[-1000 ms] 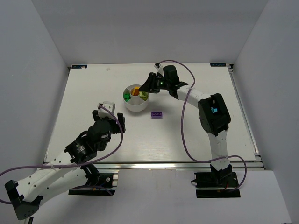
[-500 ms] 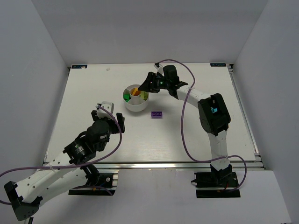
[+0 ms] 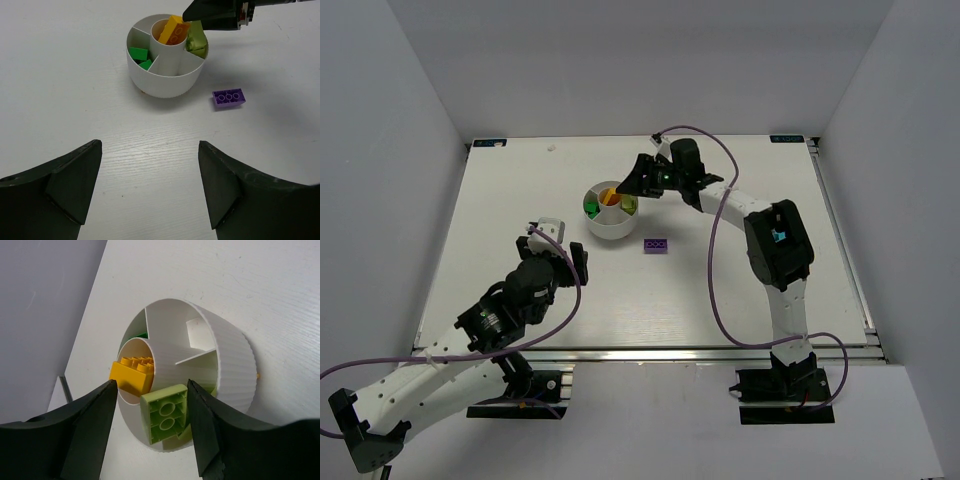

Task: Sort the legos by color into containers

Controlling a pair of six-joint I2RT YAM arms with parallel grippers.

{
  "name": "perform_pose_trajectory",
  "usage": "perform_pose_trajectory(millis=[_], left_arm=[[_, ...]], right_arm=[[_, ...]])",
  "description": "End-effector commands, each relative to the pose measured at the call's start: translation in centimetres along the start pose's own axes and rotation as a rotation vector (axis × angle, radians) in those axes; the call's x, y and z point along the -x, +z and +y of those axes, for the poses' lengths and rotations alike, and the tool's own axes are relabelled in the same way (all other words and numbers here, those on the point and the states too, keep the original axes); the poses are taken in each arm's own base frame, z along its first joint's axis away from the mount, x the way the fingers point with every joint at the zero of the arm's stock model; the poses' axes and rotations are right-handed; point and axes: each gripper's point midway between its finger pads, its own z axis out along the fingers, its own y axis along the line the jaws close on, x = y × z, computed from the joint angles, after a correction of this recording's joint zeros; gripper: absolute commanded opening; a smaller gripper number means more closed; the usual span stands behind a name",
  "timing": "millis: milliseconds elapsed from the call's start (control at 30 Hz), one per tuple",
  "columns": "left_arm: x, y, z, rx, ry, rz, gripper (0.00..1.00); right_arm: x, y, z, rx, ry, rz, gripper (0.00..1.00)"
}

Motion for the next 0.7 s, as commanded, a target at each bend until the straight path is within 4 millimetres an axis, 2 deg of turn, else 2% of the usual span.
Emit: perform_pose_trajectory(millis=[0, 300, 400, 467, 500, 533, 567, 600, 633, 667], left_arm=[[0.4, -0.1, -0.1, -0.014, -0.018, -0.017, 0.88], [0.5, 0.0, -1.2, -0.073, -0.012, -0.021, 0.87], [0.5, 0.2, -2.6, -0.140, 0.004, -0.019, 0.87], [0.2, 0.5, -4.5, -0.219, 0.017, 0.001, 0.85], [0.0, 0.8, -5.1, -0.242, 0.022, 0.017, 0.82], [0.0, 0.9, -6.3, -0.290, 0.018, 0.033, 0.78], [-0.7, 1.8, -7.4, -0.307, 0.031, 0.068, 0.65], [-1.1, 2.0, -8.5, -0.339, 0.039, 0.092, 0.55], [-0.7, 2.4, -9.5, -0.359, 0.033, 0.102, 0.43], [-2.5, 3.4, -11.2, -0.400, 0.051, 0.177, 0.20]], right_arm=[[5.2, -1.9, 3.1, 0.043, -0.112, -0.115, 0.63], [8.8, -3.6, 2.7, 0.012, -0.151, -0.186, 0.64], [10.3, -4.8, 1.9, -0.015, -0.169, -0.218, 0.64], [10.9, -5.9, 2.0, -0.038, -0.234, -0.228, 0.63], [10.8, -6.3, 1.7, -0.071, -0.272, -0.230, 0.59], [11.0, -7.6, 1.7, -0.118, -0.375, -0.225, 0.56], [11.2, -8.4, 1.3, -0.165, -0.429, -0.230, 0.41], [10.0, -9.1, 0.3, -0.201, -0.456, -0.199, 0.26], [10.4, -11.0, 1.5, -0.217, -0.500, -0.218, 0.09], [10.1, -12.4, 0.3, -0.260, -0.508, -0.214, 0.00]])
